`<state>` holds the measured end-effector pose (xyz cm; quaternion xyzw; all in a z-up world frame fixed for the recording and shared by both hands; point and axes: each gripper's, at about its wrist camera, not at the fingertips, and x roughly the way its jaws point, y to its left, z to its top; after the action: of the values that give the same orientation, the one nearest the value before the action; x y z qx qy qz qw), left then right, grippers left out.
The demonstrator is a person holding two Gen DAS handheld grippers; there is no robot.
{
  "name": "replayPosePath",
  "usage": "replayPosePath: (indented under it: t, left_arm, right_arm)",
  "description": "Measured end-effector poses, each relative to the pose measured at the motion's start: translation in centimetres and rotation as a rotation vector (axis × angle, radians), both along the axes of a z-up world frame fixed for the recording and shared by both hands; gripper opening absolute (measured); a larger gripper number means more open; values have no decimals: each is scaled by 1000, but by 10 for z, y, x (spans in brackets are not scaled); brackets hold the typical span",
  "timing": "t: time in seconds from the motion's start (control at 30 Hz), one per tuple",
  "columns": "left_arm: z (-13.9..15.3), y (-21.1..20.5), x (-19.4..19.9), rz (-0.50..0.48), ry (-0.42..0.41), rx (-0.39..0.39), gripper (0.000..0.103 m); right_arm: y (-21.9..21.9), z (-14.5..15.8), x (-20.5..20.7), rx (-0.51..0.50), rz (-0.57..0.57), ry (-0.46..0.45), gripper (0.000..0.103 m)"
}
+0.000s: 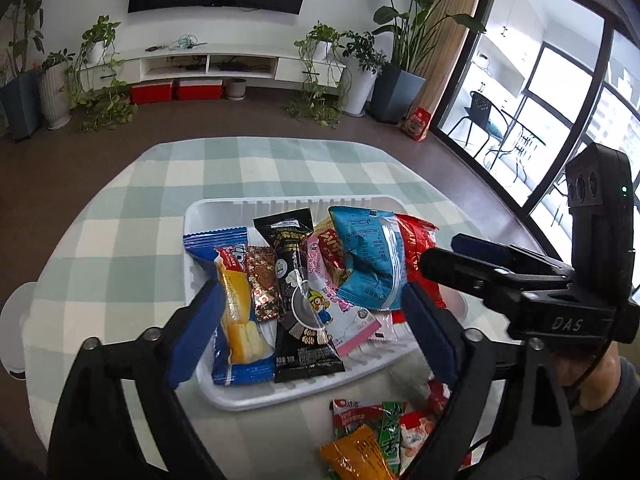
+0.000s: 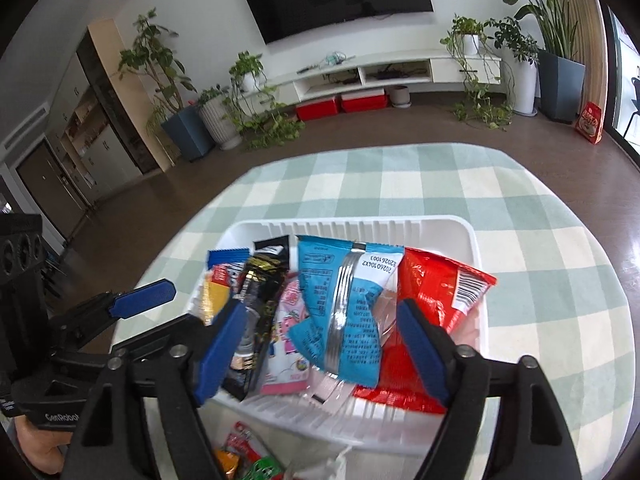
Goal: Organize snacks
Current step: 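Withdraw both tools from the tray back to the remaining snacks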
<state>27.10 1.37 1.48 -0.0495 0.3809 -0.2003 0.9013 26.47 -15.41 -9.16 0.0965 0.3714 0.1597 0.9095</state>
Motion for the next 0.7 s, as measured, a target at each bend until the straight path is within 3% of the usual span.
replayPosePath:
  t: [0.07,0.33,0.47,0.7]
  left_arm:
    - [3,7,-18,14,-11,-8,101]
    - [-30,26,-95,56,40,-18,103]
    - [-51,23,-127,52,46,-11,103]
    - [-83,1,-140,60,182,16,102]
  right_arm:
    - [-8,8,-18,30,-3,-36,98]
    - [-41,9,-101,84,-51,-76,102]
    - [-51,-10,-140,108,-88,-61,103]
    - [-65,-54,-189,188,-170,37,100]
